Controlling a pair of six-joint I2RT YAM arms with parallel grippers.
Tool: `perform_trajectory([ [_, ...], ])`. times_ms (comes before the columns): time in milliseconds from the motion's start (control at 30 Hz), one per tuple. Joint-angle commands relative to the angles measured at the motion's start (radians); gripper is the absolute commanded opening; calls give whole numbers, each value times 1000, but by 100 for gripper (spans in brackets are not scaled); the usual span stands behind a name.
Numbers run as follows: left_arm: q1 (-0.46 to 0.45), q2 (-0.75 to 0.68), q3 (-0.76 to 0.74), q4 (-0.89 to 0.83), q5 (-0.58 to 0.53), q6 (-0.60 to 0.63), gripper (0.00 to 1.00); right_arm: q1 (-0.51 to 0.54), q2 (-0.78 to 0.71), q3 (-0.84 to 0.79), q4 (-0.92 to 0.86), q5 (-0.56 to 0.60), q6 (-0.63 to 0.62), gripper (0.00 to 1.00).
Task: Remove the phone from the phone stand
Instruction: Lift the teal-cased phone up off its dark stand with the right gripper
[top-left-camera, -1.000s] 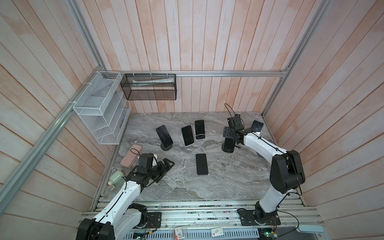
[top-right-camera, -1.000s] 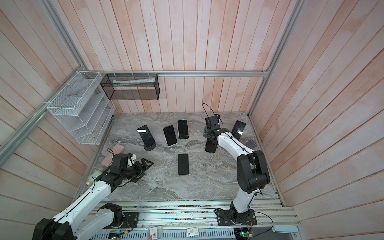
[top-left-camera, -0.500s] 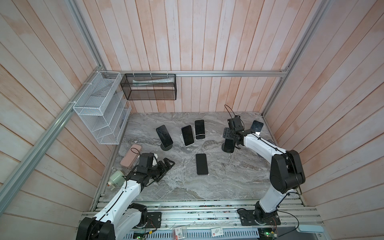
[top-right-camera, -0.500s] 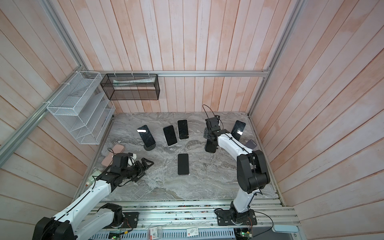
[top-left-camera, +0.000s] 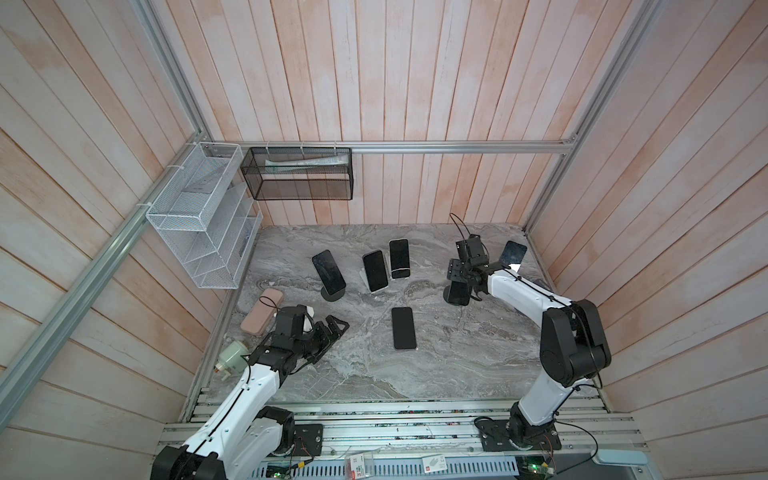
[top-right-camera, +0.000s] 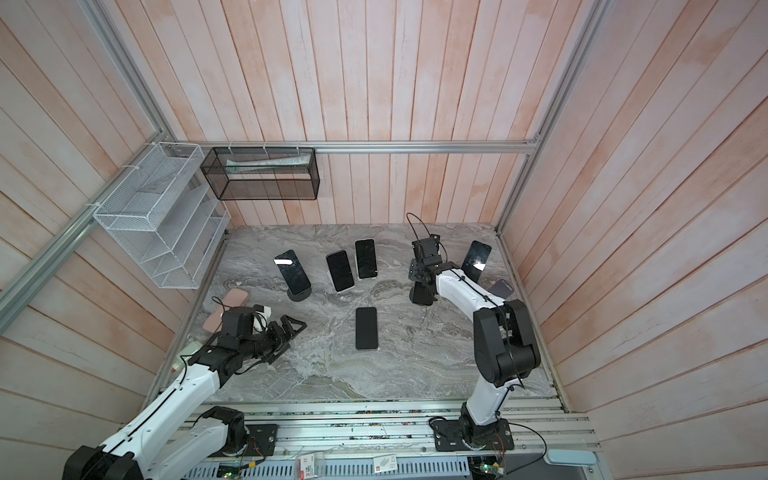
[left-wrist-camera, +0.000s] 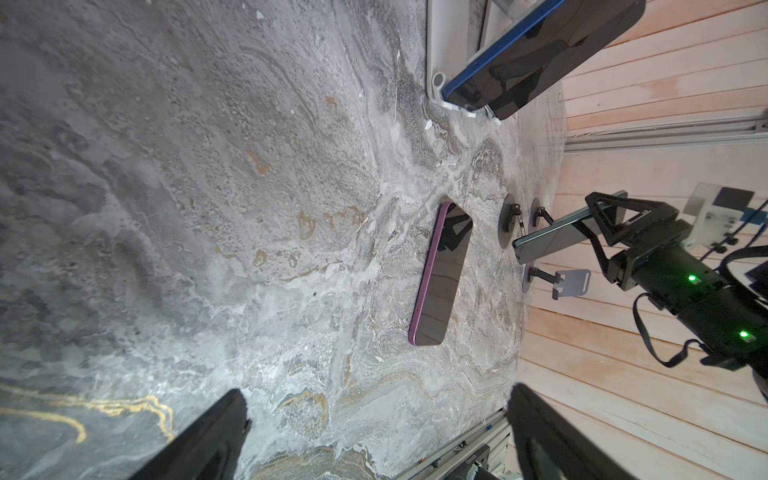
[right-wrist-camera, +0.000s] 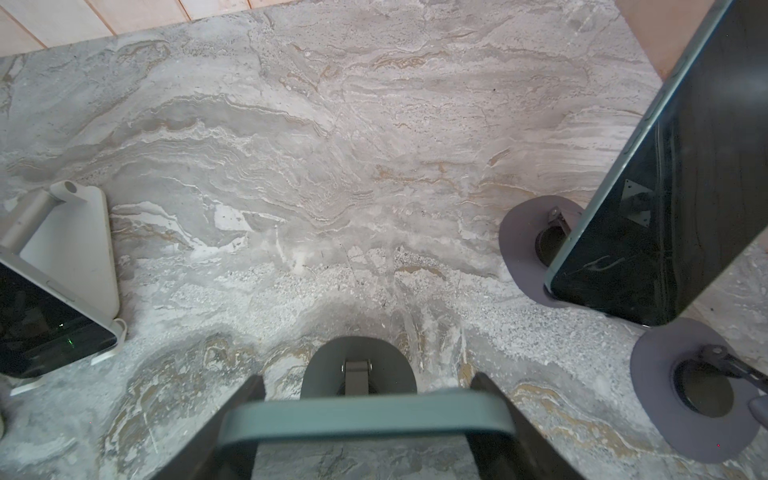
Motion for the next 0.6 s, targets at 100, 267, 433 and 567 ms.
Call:
perform_trajectory([
  [100,5,-4,38,-17,-12,18,99,-4,-79,-18,5,-22,-33,71],
  [267,5,0,56,-21,-14,22,99,-1,-132,-23,2,-30,-42,70],
  [433,5,10,92,-43,-17,50,99,2,-171,-21,-15,-27,-58,69],
  [567,6,12,109,-55,-19,53,99,13,-228,-25,-38,-22,-65,68],
])
